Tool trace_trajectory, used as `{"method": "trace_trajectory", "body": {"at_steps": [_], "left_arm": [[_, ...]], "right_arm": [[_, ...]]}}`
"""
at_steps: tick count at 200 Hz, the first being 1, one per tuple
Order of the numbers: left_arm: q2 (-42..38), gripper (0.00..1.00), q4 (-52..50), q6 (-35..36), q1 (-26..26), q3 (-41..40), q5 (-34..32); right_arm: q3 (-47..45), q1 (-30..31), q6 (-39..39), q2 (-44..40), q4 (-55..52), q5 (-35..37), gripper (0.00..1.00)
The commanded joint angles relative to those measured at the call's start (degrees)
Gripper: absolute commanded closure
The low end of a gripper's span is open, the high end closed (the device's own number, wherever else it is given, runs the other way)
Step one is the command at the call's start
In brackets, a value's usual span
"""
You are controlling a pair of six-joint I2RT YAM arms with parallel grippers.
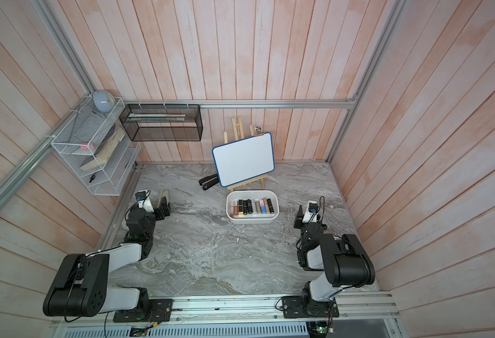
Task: Put the lipstick into the storage box
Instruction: Reset both arms
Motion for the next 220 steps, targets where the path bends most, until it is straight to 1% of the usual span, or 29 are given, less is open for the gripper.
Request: {"method": "trace_trajectory", "body": {"at_steps": [1, 39, 48, 76, 96, 106, 115, 128, 141, 150, 168, 176, 203, 220], "left_arm": [[2.23, 0.01, 7.57, 1.78, 0.40, -1.75, 1.16], [6.68, 0.01, 13.82, 1.73, 0.49, -3.32, 1.37], [7.62, 0.00, 14.85, 1.66, 0.49, -3.37, 1.40], [7.45, 0.00, 14.08, 1.34, 0.81, -3.20, 1.87], [7.47, 0.00, 14.84, 1.42, 0.84, -3.60, 2.04], [8.30, 0.00, 18.35, 1.66, 0.73, -5.26, 2.25], [10.53, 0.00, 24.42, 2.69, 0.67, -6.94, 2.62], [8.92, 0.00, 19.84, 2.48, 0.23, -6.18, 2.78], [10.23, 0.00, 22.23, 2.43, 0.56, -6.13, 2.96], [9.43, 0.00, 19.12, 1.46, 1.24, -5.37, 3.99], [9.87, 0.00, 20.41, 1.03, 1.97, -5.78, 4.97], [9.68, 0.01, 19.80, 0.94, 1.98, -5.56, 5.04], [9.80, 0.00, 20.33, 1.04, 2.07, -5.69, 5.12], [9.79, 0.00, 20.43, 1.03, 2.05, -5.70, 5.19]], "right_arm": [[-0.04, -0.38, -0.79, 0.35, 3.04, -0.77, 0.48], [1.84, -0.31, -0.97, 0.18, -0.81, -1.46, 0.46], [2.19, -0.41, -0.97, -0.03, -1.76, -1.71, 0.44], [2.48, -0.71, -0.83, 0.00, -2.32, -2.29, 0.42], [2.56, -0.77, -0.71, 0.02, -2.36, -2.47, 0.37], [2.64, -0.89, -0.72, 0.07, -2.53, -2.66, 0.35], [2.74, -0.97, -0.59, -0.02, -2.78, -3.11, 0.33], [2.85, -1.24, -0.49, 0.00, -3.15, -3.63, 0.30], [2.98, -1.43, -0.35, -0.02, -3.37, -3.98, 0.28], [3.12, -1.59, -0.28, -0.02, -3.57, -4.36, 0.27], [3.52, -2.48, 0.38, -0.09, -4.45, -5.66, 0.25], [3.61, -2.87, 0.68, -0.09, -4.74, -6.35, 0.23], [3.68, -3.85, 1.38, -0.12, -4.92, -7.99, 0.10], [3.70, -3.88, 1.40, -0.10, -4.92, -8.12, 0.05]]}}
